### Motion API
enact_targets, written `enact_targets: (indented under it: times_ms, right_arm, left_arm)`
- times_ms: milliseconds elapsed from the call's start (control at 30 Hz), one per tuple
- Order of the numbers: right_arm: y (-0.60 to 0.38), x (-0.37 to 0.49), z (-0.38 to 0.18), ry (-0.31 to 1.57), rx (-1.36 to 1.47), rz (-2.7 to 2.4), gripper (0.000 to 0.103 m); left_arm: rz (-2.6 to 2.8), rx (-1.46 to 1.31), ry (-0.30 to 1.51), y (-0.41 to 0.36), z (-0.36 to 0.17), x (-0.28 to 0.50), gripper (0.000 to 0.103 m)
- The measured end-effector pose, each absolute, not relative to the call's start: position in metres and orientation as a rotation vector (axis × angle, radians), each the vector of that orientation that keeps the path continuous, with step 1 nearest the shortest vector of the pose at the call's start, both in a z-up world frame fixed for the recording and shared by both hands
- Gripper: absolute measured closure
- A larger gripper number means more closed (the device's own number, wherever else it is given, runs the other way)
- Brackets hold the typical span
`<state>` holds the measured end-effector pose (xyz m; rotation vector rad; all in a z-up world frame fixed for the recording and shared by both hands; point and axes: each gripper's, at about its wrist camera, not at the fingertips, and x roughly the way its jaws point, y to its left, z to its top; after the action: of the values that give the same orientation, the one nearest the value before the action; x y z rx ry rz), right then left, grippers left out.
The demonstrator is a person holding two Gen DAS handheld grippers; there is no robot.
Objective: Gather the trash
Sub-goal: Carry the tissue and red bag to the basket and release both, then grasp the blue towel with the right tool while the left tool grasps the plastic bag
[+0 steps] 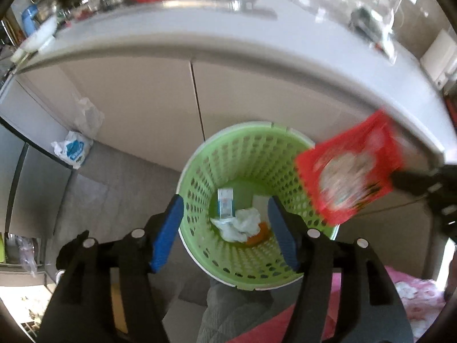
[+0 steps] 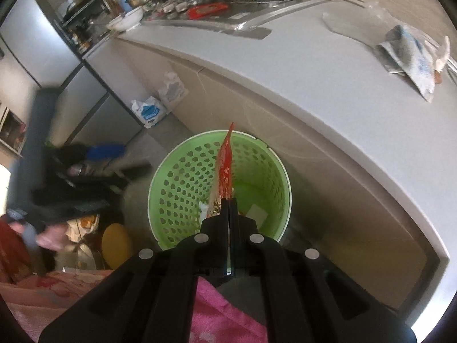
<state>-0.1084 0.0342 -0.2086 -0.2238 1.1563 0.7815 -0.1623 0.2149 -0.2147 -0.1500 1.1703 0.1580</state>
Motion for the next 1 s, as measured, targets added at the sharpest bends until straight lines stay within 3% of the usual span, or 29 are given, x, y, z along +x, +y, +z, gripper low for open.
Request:
enact_targets:
  times_ms: [200,333,367,567,700,833,1000]
  right_arm:
    - [0.052,-0.102,-0.233,1.194,-0.266,0.838,0.096]
    - [0.057,-0.102,-0.237,1.191,-0.304,0.833,0.063]
    - [0.057,-0.103,-0.235,1.181,-0.310,0.830,0.061]
    - [0.034,-0.087,-0.202,1.113,-0.245,0.776,0.058]
    - [0.003,-0.048,-0.168,1.019,-0.196,0.634,0.049]
    - [-0.029,0.001,-0.149,0.953,-0.157,0.499,0.048]
    - [-0.061,0.059,-0.144,0.914,-0.101,0.375,0.046]
  left_arm:
    - [0.188,-0.136,1.095,0.222,-0.177,-0.155,0.042]
    - [0.191,-0.142,1.088,0.222,-0.167,-0.145,0.042]
    - [0.190,-0.144,1.087,0.221,-0.166,-0.143,0.042]
    - [0.160,-0.113,1.077,0.206,-0.157,-0.125,0.042]
    - [0.104,-0.092,1.059,0.191,-0.144,-0.097,0.042]
    - [0.065,-0.047,1.016,0.170,-0.126,-0.057,0.030]
    - [-0.009,-0.032,0.973,0.140,-0.102,0.009,0.029]
